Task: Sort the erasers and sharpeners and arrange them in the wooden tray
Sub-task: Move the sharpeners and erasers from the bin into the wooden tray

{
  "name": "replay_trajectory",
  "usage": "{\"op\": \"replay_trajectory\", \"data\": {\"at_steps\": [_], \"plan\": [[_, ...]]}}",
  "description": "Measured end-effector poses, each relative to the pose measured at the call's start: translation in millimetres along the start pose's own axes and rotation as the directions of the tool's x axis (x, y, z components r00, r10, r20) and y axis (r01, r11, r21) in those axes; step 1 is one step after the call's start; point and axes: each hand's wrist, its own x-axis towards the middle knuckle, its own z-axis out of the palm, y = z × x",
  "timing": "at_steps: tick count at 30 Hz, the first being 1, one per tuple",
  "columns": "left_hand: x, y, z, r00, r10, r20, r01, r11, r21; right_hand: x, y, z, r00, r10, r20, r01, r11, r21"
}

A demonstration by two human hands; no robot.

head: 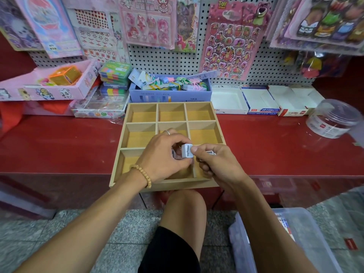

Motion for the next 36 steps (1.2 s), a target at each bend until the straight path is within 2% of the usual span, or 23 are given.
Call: {"op": "replay_trajectory", "data": {"at_steps": [4, 7, 10, 14, 16, 18, 21, 24, 36], "plan": [[-1, 2, -2, 0.998, -0.065, -0.006, 0.063, 0.986, -0.155, 0, -2, 3, 0.999, 0.023, 0.037, -0.024, 1.0, 0.015], [1, 2, -5, 0.998, -0.069, -0.008, 0.068, 0.992, -0.103, 0, -4, 6, 0.999, 0.001, 0.048, 0.0, 1.0, -0.016], [3, 4, -6, 0.997, -0.054, 0.047, 0.054, 0.999, 0.011, -1, -4, 9, 0.996, -0.006, 0.088, 0.01, 0.999, -0.049], [1, 0, -13, 0.99, -0.112, 0.085, 0.113, 0.993, -0.013, 0, -1, 7, 0.991, 0.023, 0.135, -0.019, 0.999, -0.029], [-1, -4, -17, 0.984, -0.15, 0.093, 0.147, 0.989, 0.03, 4, 2, 5, 0.996, 0.02, 0.082, -0.018, 0.999, -0.036], [-3, -11, -21, 0.978, -0.197, 0.067, 0.19, 0.977, 0.1, 8, 6, 0, 0.999, 0.015, -0.03, -0.017, 0.999, -0.046], [-4, -22, -27, 0.959, -0.273, 0.077, 0.226, 0.898, 0.379, 14, 11, -11, 0.987, 0.007, -0.163, -0.006, 1.0, 0.009], [-3, -27, -25, 0.956, -0.275, 0.101, 0.171, 0.803, 0.571, 19, 14, -16, 0.982, 0.015, -0.188, -0.014, 1.0, 0.007], [0, -39, -15, 0.942, -0.317, 0.108, 0.192, 0.776, 0.6, 32, 29, -21, 0.979, -0.001, -0.206, -0.004, 1.0, -0.024]]}}
